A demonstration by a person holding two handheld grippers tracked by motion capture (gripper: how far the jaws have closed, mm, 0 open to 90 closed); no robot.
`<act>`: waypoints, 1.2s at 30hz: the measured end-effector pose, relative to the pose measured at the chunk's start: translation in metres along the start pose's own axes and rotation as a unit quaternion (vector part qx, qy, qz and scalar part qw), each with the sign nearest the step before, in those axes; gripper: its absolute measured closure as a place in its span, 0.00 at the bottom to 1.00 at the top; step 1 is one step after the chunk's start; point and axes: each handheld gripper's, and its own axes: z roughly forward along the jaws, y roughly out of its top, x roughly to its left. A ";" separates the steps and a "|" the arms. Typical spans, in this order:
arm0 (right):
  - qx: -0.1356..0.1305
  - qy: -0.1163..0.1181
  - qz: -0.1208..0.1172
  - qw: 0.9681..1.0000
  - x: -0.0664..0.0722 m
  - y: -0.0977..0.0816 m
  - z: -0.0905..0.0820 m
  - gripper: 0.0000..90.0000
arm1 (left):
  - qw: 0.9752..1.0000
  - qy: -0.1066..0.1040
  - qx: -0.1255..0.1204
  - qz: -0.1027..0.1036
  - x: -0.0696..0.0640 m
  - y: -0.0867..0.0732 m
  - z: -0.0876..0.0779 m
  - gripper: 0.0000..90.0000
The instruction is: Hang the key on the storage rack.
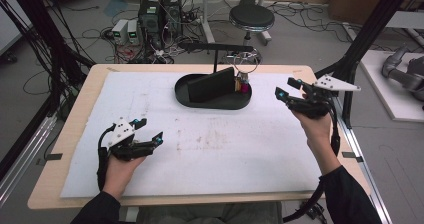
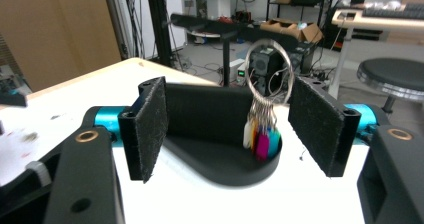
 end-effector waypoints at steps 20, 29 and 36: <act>0.041 -0.051 0.038 0.997 -0.007 -0.080 -0.026 0.32 | 0.999 0.021 -0.009 0.028 0.004 0.002 -0.011 0.27; 0.054 -0.067 0.039 0.996 -0.014 -0.087 -0.028 0.31 | 0.999 0.025 -0.009 0.036 0.006 0.002 -0.014 0.27; 0.060 -0.069 0.036 0.995 -0.013 -0.088 -0.025 0.30 | 0.999 0.023 -0.007 0.034 0.005 0.001 -0.013 0.27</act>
